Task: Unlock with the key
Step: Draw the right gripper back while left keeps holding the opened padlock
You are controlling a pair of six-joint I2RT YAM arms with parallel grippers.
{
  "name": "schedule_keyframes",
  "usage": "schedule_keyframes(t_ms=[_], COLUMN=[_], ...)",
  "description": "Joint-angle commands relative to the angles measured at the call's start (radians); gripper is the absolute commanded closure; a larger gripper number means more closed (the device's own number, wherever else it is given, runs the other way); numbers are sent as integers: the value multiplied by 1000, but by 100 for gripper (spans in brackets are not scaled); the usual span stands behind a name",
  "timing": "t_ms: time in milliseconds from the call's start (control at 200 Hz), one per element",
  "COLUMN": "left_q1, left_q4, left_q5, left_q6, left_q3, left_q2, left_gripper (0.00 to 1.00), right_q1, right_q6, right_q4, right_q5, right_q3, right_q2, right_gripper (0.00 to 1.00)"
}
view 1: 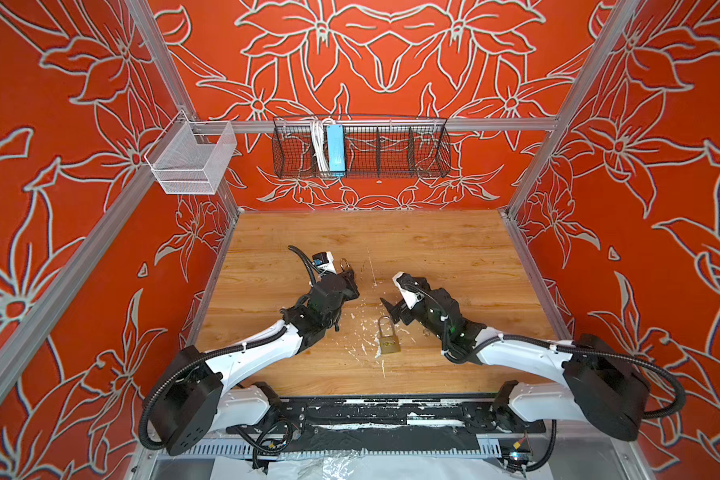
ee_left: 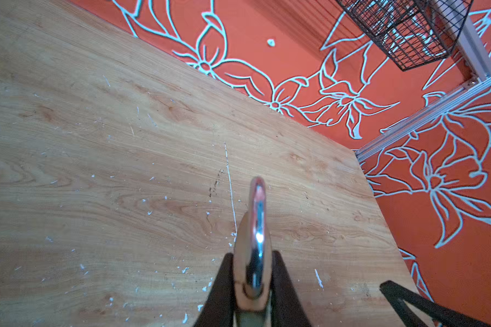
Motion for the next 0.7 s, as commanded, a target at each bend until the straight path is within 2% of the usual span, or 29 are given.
schedule_keyframes(t_ms=[0,235,425,505,641,696], left_q1=[-4,-3,-2,-4,-3,-3], left_q4=[46,47,43,69,121,119], left_q5=[16,131,163,205,259,262], left_q6=[6,-4,-23,-55,-105,-113], left_q3=[23,53,35,15,-14,-15], left_q2=[29,74,30,3,-24,-32], left_gripper=[100,100,100,100,100,100], right_q1=[9,11,11,12,16,25], right_q6=[10,-6,-25,-29,-50,-51], right_q4=[36,26,66,48,33,34], right_q5=[-31,-17,96,90,-15,-25], right_q3=[17,12,-22,-21,-19,-14], right_q2=[7,-6,-47,-63,-75,-72], right_gripper=[2,2,2,6,18,21])
